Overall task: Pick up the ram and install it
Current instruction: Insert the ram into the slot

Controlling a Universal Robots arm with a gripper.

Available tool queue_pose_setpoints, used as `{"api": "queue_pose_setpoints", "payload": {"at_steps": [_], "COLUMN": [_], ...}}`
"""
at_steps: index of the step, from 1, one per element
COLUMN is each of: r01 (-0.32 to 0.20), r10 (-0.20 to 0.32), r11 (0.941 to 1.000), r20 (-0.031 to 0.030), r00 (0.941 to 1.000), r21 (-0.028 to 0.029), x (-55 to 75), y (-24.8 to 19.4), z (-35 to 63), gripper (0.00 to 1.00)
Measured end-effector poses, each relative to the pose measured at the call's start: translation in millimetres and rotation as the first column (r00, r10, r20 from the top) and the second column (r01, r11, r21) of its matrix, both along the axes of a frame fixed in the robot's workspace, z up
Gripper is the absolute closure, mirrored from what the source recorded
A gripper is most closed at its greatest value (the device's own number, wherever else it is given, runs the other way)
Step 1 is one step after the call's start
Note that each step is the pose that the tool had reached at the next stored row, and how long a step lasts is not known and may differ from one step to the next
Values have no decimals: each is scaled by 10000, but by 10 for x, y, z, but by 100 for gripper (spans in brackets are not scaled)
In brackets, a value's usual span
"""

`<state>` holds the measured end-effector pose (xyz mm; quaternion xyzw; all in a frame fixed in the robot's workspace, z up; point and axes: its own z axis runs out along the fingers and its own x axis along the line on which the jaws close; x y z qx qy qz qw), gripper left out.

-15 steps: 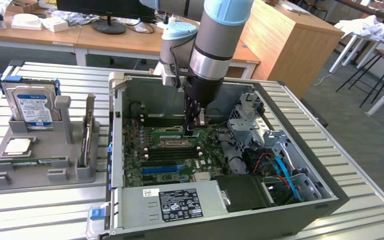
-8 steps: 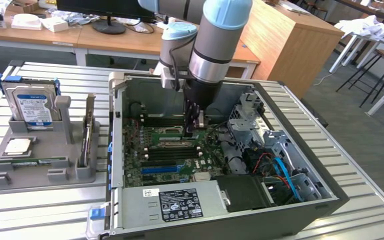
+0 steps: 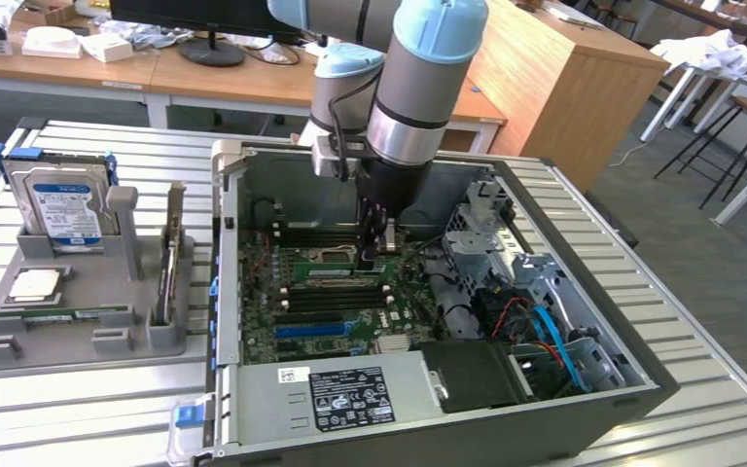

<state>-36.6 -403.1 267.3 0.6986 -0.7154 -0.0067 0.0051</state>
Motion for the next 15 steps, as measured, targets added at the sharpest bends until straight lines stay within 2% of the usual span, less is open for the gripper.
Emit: {"api": "queue_pose_setpoints", "payload": {"at_steps": [4,15], "r01": [2,1], "r10": [-2,-1], "r11": [10000,10000], "r20": [2,1], "r00": [10000,10000], "r21": [5,2], "x": [0,0], "y": [-1,-68], "z": [-2,-1], "gripper": [88,88]}}
